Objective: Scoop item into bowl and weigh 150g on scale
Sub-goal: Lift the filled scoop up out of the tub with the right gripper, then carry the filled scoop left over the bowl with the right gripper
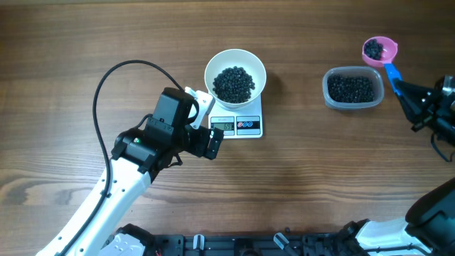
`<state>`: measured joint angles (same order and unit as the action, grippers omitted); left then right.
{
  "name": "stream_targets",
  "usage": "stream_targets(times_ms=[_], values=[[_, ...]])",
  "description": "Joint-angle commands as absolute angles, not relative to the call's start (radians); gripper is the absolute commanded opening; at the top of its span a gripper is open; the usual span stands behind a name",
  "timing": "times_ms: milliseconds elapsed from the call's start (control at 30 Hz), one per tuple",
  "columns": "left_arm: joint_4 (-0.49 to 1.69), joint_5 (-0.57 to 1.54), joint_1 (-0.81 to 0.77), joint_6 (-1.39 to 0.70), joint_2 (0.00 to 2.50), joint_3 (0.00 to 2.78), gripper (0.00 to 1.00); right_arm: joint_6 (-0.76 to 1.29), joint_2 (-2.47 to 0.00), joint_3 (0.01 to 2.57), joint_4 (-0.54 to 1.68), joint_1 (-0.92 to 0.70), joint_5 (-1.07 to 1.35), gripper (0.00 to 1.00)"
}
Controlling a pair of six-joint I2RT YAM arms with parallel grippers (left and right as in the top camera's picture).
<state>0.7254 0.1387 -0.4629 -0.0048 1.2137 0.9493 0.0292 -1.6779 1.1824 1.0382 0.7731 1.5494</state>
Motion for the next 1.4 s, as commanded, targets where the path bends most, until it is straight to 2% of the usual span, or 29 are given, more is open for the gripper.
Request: stream_targets(times_ms=[0,533,900,1100,1367], values=[[0.723,0.130,-0.467,-0.008,1.218,0.968,1.00,0.041,-1.687,1.176,1.030,0.722,1.623,0.04],[0.723,0.130,-0.467,-0.008,1.218,0.968,1.00,0.061,-1.687,1.176,0.851,0.406,1.623,0.04],[0.723,0.130,-0.467,-0.007,1.218,0.968,1.00,0.353,-1.687,1.176,0.521,0.260,1.620,0.04],[0.723,0.130,-0.467,-0.007,1.218,0.968,1.00,0.474,-1.687,1.176,0.332,0.123,1.499,0.04],[0.723,0.130,-0.467,-0.007,1.218,0.968,1.00,0.429,-1.687,1.176,0.292,-0.010,1.355,0.04]])
